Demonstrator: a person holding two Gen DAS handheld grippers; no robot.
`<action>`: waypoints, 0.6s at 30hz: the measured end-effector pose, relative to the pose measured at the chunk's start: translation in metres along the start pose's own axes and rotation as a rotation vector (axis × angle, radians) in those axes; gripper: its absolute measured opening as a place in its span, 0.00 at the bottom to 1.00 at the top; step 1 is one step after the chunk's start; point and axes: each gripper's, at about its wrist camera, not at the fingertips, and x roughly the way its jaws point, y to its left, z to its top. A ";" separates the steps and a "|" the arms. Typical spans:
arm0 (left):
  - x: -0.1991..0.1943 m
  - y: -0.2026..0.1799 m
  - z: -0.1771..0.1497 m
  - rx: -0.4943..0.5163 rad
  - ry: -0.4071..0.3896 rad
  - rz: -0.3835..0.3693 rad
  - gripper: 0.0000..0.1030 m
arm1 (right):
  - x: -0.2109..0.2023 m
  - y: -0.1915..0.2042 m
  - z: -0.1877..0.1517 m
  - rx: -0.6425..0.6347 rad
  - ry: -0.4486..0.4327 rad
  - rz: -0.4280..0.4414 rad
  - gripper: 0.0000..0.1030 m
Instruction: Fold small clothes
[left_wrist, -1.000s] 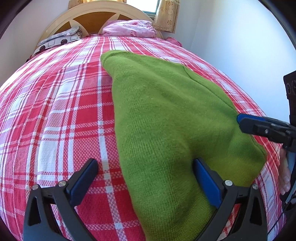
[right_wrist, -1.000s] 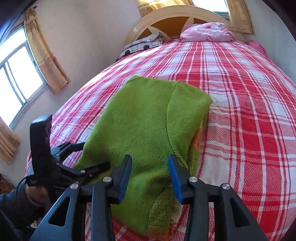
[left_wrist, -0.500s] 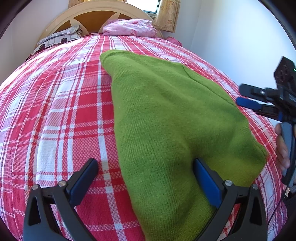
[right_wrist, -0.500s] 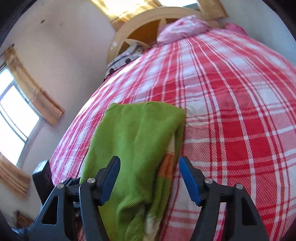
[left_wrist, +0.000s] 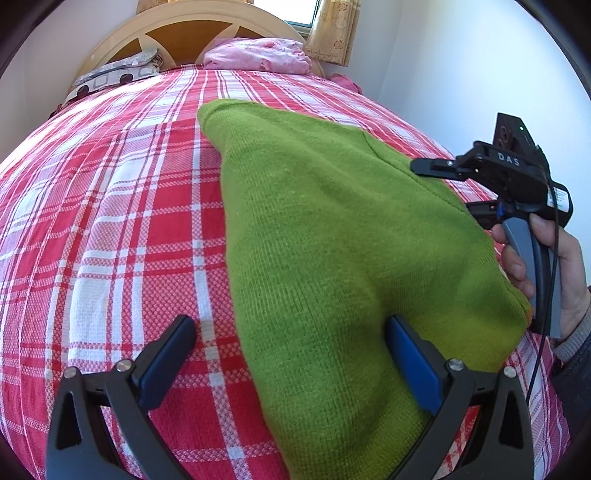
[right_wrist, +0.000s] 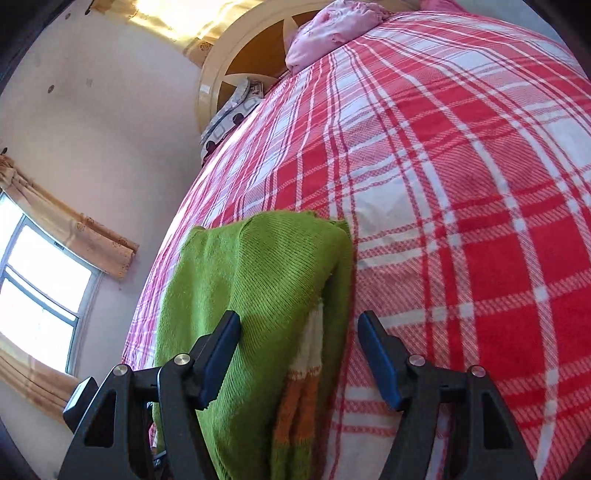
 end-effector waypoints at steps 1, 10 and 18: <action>0.000 -0.001 0.000 0.002 0.000 0.000 1.00 | 0.004 0.001 0.002 -0.003 0.002 0.003 0.65; 0.000 -0.002 0.000 0.007 0.000 -0.013 1.00 | 0.030 0.003 0.018 -0.010 0.022 0.050 0.59; -0.001 -0.007 -0.001 0.025 0.003 -0.032 1.00 | 0.029 -0.002 0.014 -0.020 -0.004 0.062 0.44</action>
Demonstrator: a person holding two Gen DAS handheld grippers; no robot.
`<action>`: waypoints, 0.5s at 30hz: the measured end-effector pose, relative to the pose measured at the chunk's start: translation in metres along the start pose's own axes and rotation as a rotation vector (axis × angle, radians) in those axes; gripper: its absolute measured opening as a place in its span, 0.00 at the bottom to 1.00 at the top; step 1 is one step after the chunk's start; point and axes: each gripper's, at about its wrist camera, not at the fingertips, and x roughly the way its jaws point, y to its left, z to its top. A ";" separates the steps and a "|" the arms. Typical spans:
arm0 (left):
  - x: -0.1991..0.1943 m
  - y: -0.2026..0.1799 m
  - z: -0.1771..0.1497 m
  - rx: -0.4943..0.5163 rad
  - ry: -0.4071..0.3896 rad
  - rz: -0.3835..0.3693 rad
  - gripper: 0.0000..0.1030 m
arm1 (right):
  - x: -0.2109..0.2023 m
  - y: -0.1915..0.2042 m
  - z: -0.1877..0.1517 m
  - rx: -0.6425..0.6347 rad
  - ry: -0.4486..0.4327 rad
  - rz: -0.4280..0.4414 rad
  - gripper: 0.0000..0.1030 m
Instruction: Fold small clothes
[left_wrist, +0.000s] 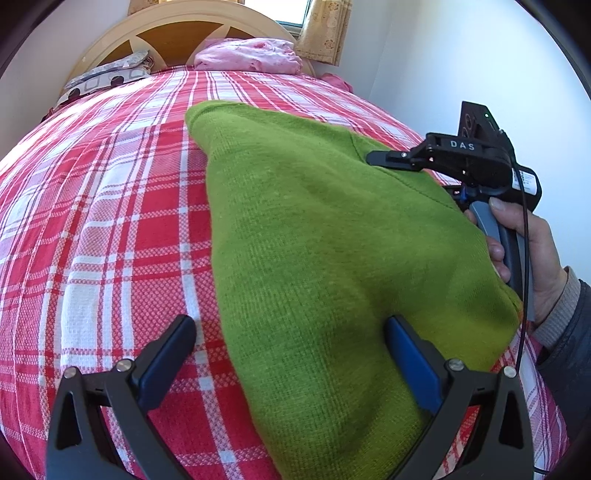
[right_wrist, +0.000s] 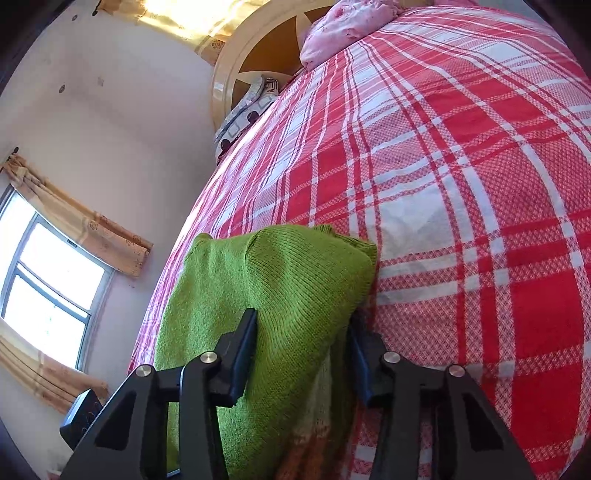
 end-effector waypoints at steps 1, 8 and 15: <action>0.000 0.000 0.000 0.002 0.001 -0.001 1.00 | 0.000 0.002 -0.001 -0.009 -0.001 0.007 0.41; -0.001 -0.007 -0.001 0.034 0.002 -0.037 0.96 | 0.004 0.007 -0.005 -0.048 0.010 0.010 0.36; -0.005 -0.014 -0.002 0.063 -0.002 -0.046 0.84 | 0.001 0.012 -0.010 -0.110 -0.016 -0.013 0.36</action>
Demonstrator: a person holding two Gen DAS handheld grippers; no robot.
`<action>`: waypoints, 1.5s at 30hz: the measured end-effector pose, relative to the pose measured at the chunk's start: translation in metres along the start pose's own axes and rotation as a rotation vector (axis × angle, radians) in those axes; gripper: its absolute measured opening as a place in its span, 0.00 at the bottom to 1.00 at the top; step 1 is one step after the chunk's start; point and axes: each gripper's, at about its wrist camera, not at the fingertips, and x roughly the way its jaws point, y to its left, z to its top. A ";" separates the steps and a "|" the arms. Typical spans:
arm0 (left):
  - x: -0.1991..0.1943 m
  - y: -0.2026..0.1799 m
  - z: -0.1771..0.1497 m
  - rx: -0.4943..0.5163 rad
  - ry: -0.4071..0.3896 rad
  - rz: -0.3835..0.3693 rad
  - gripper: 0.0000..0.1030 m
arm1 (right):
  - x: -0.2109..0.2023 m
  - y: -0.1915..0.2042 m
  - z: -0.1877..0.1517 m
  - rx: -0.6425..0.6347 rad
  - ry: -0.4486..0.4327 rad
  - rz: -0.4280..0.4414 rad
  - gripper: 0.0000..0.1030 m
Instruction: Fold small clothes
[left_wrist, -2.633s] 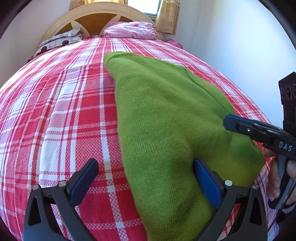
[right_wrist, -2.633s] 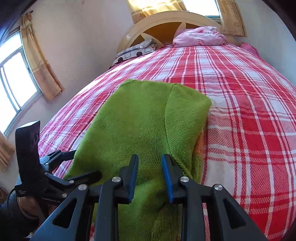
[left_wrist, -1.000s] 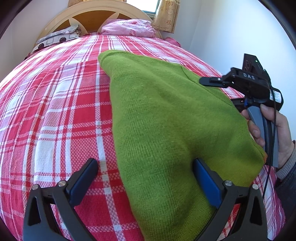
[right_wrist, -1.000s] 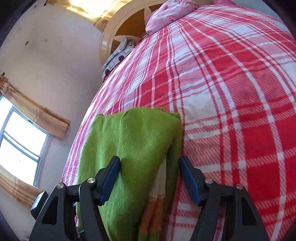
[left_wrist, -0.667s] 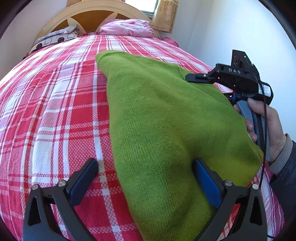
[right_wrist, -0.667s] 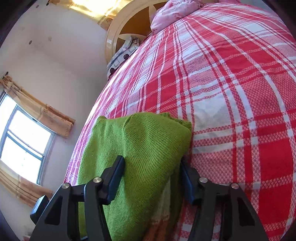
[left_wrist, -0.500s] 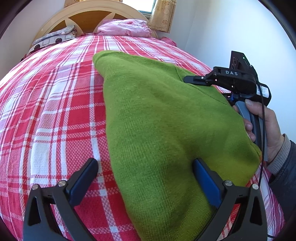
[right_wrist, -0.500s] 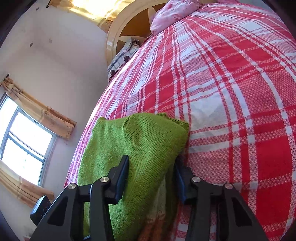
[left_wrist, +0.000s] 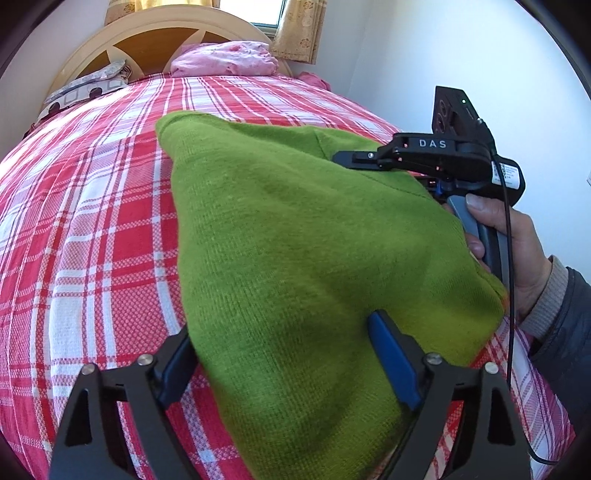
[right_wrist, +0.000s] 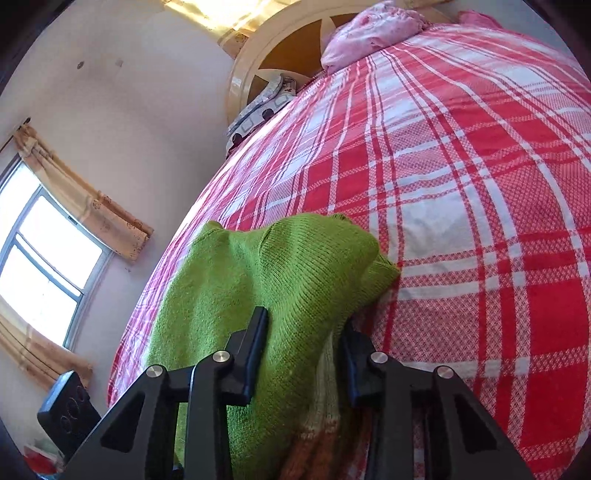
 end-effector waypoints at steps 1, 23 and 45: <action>-0.001 -0.001 0.000 0.001 0.001 0.003 0.82 | 0.000 0.000 0.000 -0.004 -0.001 -0.004 0.36; -0.074 -0.006 -0.009 0.034 -0.019 0.085 0.32 | -0.058 0.077 -0.053 -0.051 -0.110 -0.027 0.27; -0.161 0.037 -0.061 -0.046 -0.102 0.186 0.31 | -0.021 0.184 -0.096 -0.140 -0.046 0.144 0.27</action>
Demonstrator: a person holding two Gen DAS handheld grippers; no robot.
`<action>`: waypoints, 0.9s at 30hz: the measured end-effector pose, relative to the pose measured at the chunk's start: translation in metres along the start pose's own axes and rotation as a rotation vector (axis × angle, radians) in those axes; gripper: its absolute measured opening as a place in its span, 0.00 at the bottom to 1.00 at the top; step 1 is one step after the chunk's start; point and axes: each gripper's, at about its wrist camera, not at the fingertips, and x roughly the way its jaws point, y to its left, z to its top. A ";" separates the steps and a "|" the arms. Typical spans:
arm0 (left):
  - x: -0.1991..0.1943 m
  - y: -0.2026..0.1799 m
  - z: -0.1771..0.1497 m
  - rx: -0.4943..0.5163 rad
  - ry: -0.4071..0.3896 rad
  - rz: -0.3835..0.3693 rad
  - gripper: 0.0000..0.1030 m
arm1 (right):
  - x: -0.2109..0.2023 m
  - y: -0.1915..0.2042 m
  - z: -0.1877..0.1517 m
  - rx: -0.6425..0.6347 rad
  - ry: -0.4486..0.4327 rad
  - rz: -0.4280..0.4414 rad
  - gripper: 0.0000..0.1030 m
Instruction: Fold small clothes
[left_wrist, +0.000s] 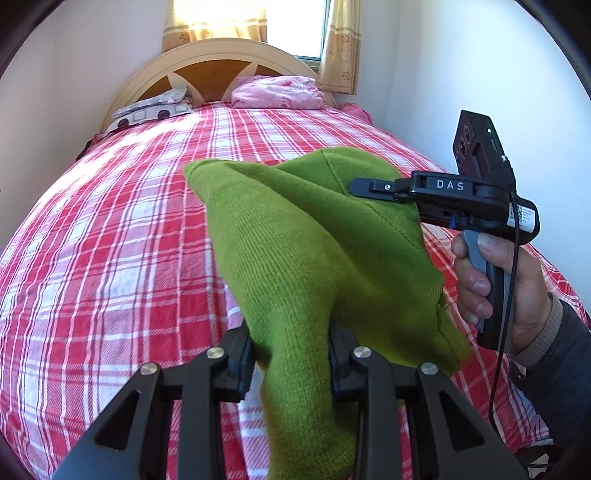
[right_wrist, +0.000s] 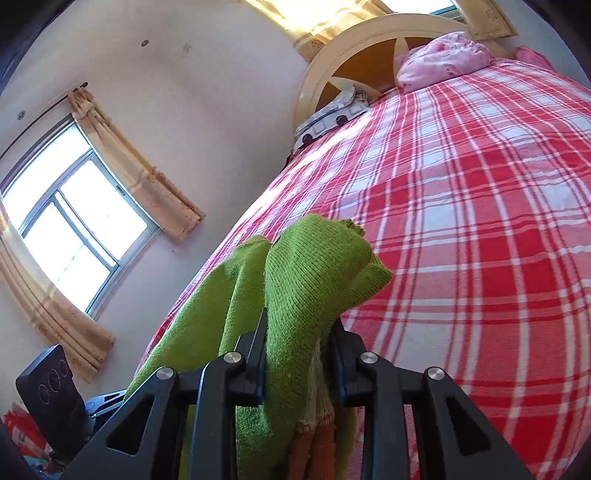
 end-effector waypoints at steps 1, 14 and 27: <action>-0.003 0.003 -0.002 -0.007 -0.001 0.003 0.31 | 0.004 0.005 -0.001 -0.005 0.007 0.008 0.27; -0.041 0.043 -0.027 -0.082 -0.037 0.062 0.31 | 0.048 0.065 -0.010 -0.071 0.067 0.081 0.27; -0.063 0.081 -0.051 -0.127 -0.046 0.134 0.31 | 0.098 0.111 -0.018 -0.110 0.135 0.143 0.27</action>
